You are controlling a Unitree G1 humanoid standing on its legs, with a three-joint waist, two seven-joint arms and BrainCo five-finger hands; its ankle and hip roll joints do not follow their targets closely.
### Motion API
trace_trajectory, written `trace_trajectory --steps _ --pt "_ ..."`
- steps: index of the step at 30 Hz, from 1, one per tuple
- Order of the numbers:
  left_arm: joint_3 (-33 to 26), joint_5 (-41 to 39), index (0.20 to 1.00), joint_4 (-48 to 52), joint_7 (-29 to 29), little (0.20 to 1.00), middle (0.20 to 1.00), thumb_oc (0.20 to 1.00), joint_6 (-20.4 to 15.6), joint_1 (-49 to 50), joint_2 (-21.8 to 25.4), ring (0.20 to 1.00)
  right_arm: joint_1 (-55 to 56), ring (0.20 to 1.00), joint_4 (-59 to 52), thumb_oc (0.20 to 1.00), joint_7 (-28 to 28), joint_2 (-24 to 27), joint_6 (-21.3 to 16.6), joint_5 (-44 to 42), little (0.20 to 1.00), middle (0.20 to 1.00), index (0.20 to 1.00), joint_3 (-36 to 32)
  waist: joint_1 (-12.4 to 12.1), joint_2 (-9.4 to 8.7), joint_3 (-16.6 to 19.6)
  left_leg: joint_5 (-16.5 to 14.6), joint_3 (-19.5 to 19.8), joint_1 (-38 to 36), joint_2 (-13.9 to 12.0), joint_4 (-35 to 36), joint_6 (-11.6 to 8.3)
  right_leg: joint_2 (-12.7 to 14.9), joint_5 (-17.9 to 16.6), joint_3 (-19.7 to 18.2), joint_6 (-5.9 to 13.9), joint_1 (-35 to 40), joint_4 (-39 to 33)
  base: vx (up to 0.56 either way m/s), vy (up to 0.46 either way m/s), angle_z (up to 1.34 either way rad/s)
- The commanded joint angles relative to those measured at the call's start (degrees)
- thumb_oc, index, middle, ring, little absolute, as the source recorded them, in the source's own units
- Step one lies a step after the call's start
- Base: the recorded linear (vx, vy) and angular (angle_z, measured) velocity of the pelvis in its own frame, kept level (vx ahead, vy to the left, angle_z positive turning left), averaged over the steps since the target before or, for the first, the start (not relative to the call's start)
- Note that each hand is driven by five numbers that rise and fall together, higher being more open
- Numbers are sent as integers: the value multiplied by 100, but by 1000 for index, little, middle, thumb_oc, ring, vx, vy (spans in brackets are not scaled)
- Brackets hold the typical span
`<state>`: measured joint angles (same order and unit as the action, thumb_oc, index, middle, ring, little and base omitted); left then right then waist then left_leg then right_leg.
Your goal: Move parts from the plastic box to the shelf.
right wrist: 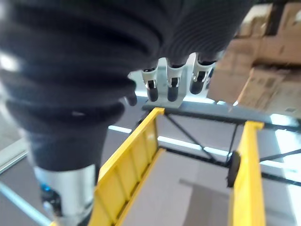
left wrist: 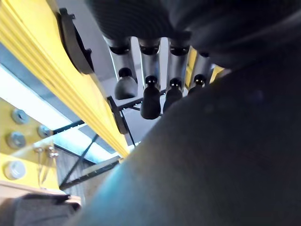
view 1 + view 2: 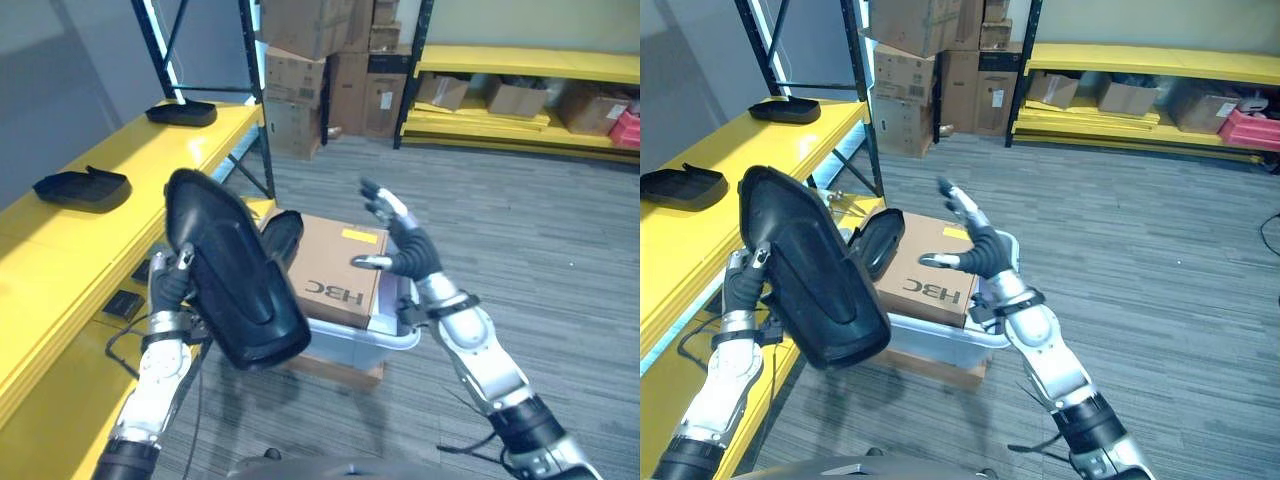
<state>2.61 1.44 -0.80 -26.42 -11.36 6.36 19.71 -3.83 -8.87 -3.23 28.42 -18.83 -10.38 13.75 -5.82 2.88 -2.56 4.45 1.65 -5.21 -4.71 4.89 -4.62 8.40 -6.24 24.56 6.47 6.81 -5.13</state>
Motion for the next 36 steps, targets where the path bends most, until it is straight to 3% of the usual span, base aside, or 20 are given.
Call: trace_trajectory --steps 1,5,6,10,12,14,15,17,19,20,22,24,26,28,30,31,32,33,34,36 --pt "-498 40 200 -78 -158 200 200 200 -424 -207 321 200 223 1000 986 1000 -279 -122 -100 -100 1000 1000 1000 -167 -105 -178 -22 -531 -27 -173 -409 -2 -330 99 793 254 171 396 13 0 0 0" --pt "-749 -7 200 62 -38 200 200 200 -494 11 239 200 503 1000 2394 1000 -197 -174 181 161 1000 1000 1000 -99 -167 -207 -40 -517 40 -154 -377 -24 -298 130 767 290 172 404 13 3 -3 1" --pt "-883 72 200 241 19 200 200 200 -541 109 259 200 568 1000 3441 1000 -193 -284 385 446 1000 1000 1000 28 -285 -222 -84 -552 114 -161 -380 -69 -304 110 800 323 163 463 13 -3 -6 5" --pt "-970 206 200 546 35 200 200 200 -623 108 319 200 377 1000 5099 1000 -194 -573 581 706 1000 1000 1000 314 -505 -280 -161 -588 312 -7 -355 -257 -318 120 819 476 143 529 13 -9 -18 14" --pt "-858 335 200 735 35 200 200 200 -660 -204 386 200 319 1000 6332 1000 -235 -897 733 670 1000 1000 1000 303 -828 -310 -297 -466 556 327 -414 -421 -527 101 930 845 135 670 28 -50 -49 42" --pt "-807 356 200 813 29 200 200 200 -689 -352 377 200 306 1000 6607 1000 -261 -973 747 717 1000 1000 1000 288 -882 -330 -352 -358 547 535 -457 -458 -597 131 936 1137 139 707 39 -72 3 73" --pt "-756 351 200 859 43 200 200 200 -702 -477 335 200 333 1000 6822 1000 -200 -1025 782 869 1000 1000 1000 334 -870 -346 -406 -225 338 744 -554 -547 -616 170 941 1415 147 740 59 -73 32 124" --pt "-652 304 200 902 89 200 200 200 -732 -620 304 200 319 1000 6993 1000 -172 -1041 798 1156 1000 1000 1000 430 -719 -412 -380 -177 -655 908 -779 -622 -445 225 907 1838 151 717 85 -97 89 163" --pt "-723 402 200 1038 22 200 200 200 -753 -465 365 200 532 1000 6776 1000 -57 -1118 786 1260 1000 1000 1000 528 -747 -381 -237 -135 -1144 774 -844 -422 -438 236 879 2014 186 796 64 44 200 219" --pt "-725 399 200 1049 24 200 200 200 -752 -441 365 200 557 1000 6754 1000 -50 -1112 796 1259 1000 1000 1000 533 -737 -384 -226 -134 -1141 765 -835 -412 -434 243 873 2022 195 805 62 105 244 128" --pt "-862 455 200 1123 -9 200 200 200 -741 -367 438 200 599 1000 6743 1000 -13 -1157 820 1208 1000 1000 1000 486 -832 -395 -145 -225 -1025 727 -685 -354 -384 374 797 2141 272 889 127 126 198 40" --pt "-990 624 200 1431 61 200 200 200 -749 -300 576 200 412 1000 6977 1000 -127 -1275 928 1274 1000 1000 1000 403 -1013 -413 -63 -407 -746 705 -325 -319 -191 793 713 2286 396 979 399 189 334 46" --pt "-991 646 200 1518 112 200 200 200 -759 -316 636 200 284 1000 7115 1000 -171 -1344 959 1312 1000 1000 1000 387 -1050 -462 -44 -462 -653 671 -164 -295 -111 977 661 2391 482 1044 522 156 253 67" --pt "-910 601 200 1587 160 200 200 200 -804 -410 685 200 112 1000 7300 1000 -241 -1405 1028 1343 1000 1000 1000 357 -1091 -541 16 -601 -423 585 173 -241 69 1337 358 2437 680 1103 895 233 335 69" --pt "-849 539 200 1643 174 200 200 200 -809 -503 755 200 -66 1000 7380 1000 -298 -1407 1081 1247 1000 1000 1000 265 -1050 -544 -29 -730 -184 464 473 -222 301 1771 -125 2253 779 931 1654 219 339 75" --pt "-790 539 200 1629 158 200 200 200 -823 -565 788 200 -130 1000 7372 1000 -326 -1429 1079 1103 1000 1000 1000 173 -980 -527 -86 -763 -52 390 606 -184 432 1982 -331 1918 806 714 2160 119 200 64" --pt "-789 539 200 1624 157 200 200 200 -825 -572 789 200 -135 1000 7374 1000 -326 -1429 1079 1102 1000 1000 1000 170 -992 -537 -89 -762 -65 393 618 -182 438 2008 -317 1896 808 689 2193 170 285 72" --pt "-477 473 200 1480 149 200 200 200 -842 -773 826 200 -146 1000 7190 1000 -298 -1442 1002 805 1000 1000 1000 76 -627 -405 -192 -688 298 241 679 -39 569 1649 26 735 608 85 2785 63 209 77" --pt "-359 435 200 1371 167 200 200 200 -875 -821 843 200 -170 1000 7109 1000 -303 -1419 959 700 1000 1000 1000 70 -587 -317 -239 -572 339 313 638 -38 570 1304 410 333 337 -299 2719 114 161 76" --pt "-380 408 200 1375 194 200 200 200 -904 -754 873 200 -219 1000 7001 1000 -302 -1421 943 626 1000 1000 1000 86 -639 -289 -247 -611 343 314 569 -29 509 1106 555 213 298 -465 2372 65 -65 70"
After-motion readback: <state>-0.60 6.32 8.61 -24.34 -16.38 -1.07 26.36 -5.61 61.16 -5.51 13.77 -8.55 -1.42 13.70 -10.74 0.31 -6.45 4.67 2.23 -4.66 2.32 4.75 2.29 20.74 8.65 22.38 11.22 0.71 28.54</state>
